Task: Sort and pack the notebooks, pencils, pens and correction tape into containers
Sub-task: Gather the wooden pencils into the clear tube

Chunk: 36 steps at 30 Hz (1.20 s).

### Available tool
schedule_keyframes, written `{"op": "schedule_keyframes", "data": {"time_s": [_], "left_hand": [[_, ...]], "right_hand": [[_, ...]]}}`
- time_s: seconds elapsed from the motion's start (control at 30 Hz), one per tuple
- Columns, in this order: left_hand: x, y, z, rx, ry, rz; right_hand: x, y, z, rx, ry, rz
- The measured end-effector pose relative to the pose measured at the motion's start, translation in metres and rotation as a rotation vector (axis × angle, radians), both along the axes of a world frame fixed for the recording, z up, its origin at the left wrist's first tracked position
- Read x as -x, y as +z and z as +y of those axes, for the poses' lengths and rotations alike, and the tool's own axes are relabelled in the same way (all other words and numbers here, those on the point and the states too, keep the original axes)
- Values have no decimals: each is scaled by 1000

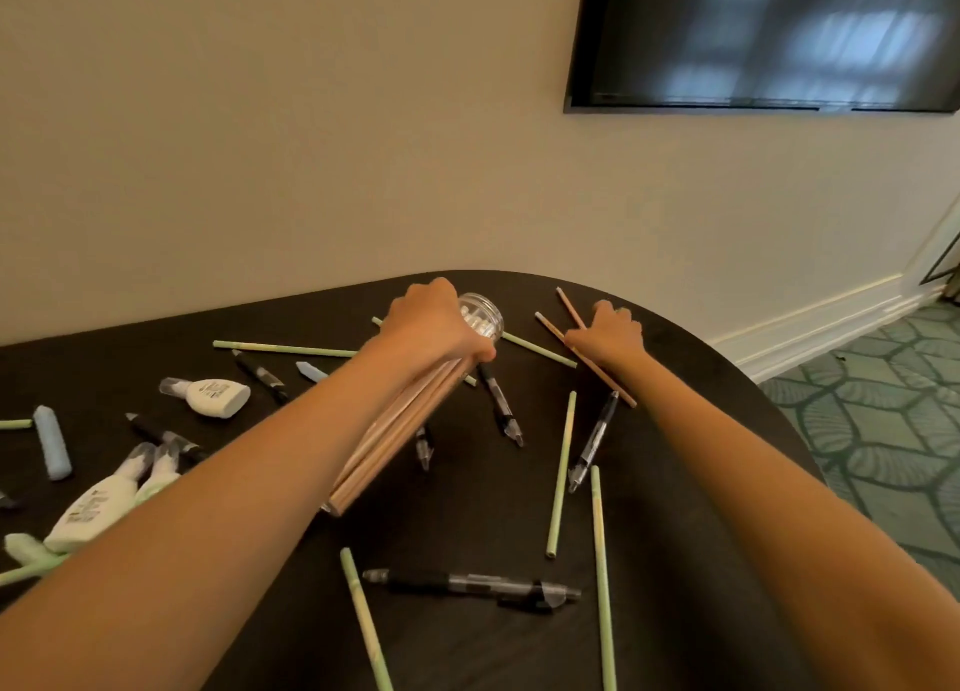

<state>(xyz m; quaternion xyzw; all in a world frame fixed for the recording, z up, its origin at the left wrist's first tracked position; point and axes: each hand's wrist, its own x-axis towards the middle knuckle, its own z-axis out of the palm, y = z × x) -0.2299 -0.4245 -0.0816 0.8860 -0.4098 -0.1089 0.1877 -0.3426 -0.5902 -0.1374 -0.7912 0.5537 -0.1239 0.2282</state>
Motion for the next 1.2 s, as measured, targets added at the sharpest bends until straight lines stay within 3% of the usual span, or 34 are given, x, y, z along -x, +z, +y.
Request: {"op": "schedule_keyframes", "data": {"time_s": [0.1,0.53,0.67,0.83,0.9,1.2], "left_hand": [[-3,-4,-18,3,-6,25],[-9,0,-13,32,-40,15],[-3,13,14,40,-23,-10],[2,26,65,70,46,-22],[1,29,89,70,79,-43],[-12,21,222,29,330,-38]], "right_hand": [[-8,-8,-23,29,49,213],[-11,1,-9,180,247,473],[-15,27,14,249,269,228],[-19,62,87,-229,400,-428],[-20,62,121,-303,468,-588],[-49,35,263,-110,698,-714]]}}
